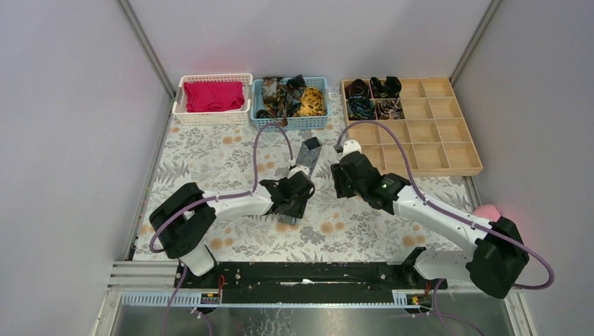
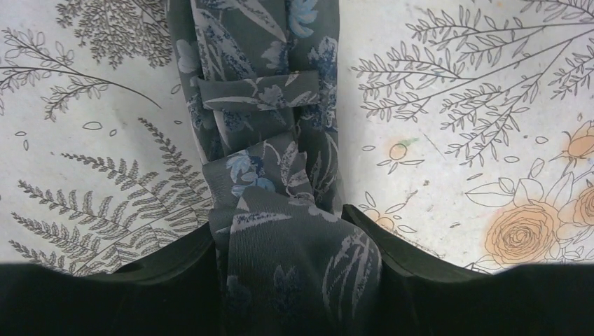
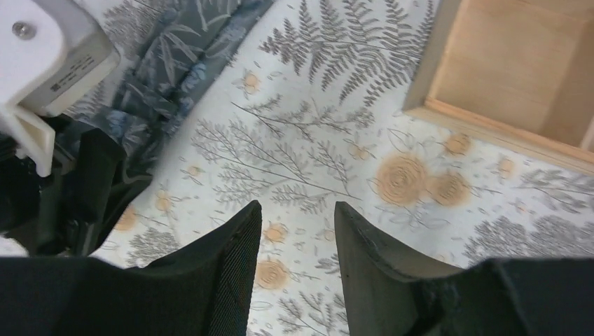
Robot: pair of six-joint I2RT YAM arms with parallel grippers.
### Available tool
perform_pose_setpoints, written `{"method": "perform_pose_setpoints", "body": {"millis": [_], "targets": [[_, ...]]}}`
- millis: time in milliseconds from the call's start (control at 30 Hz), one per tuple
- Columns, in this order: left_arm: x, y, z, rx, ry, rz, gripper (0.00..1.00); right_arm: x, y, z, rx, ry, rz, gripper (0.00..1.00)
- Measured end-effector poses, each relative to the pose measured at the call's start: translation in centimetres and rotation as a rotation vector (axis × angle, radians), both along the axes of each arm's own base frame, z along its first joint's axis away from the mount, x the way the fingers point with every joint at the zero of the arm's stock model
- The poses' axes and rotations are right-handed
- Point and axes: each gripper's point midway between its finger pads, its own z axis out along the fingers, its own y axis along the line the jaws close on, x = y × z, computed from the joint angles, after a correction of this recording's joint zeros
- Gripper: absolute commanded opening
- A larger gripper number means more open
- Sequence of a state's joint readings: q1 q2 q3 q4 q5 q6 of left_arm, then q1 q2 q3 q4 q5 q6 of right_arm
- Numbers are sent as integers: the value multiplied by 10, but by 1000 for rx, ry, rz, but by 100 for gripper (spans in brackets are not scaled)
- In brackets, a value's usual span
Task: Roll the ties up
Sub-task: Roll the tie at the center of the board.
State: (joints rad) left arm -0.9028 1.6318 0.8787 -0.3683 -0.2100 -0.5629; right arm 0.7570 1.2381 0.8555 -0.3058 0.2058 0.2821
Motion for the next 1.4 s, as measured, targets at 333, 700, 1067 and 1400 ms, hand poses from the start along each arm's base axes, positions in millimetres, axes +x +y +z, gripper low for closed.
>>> {"method": "perform_pose_setpoints", "body": {"millis": [333, 700, 1067, 1400], "targets": [[-3, -4, -3, 43, 8, -28, 63, -50, 16, 25, -222, -280, 92, 47], [-1, -11, -4, 48, 17, -58, 68, -75, 11, 33, -480, -389, 77, 4], [-1, -14, -3, 41, 20, -78, 79, -133, 47, 29, -479, -401, 370, 63], [7, -16, -1, 15, 34, -62, 81, -165, 107, -9, -597, -437, 582, 72]]}}
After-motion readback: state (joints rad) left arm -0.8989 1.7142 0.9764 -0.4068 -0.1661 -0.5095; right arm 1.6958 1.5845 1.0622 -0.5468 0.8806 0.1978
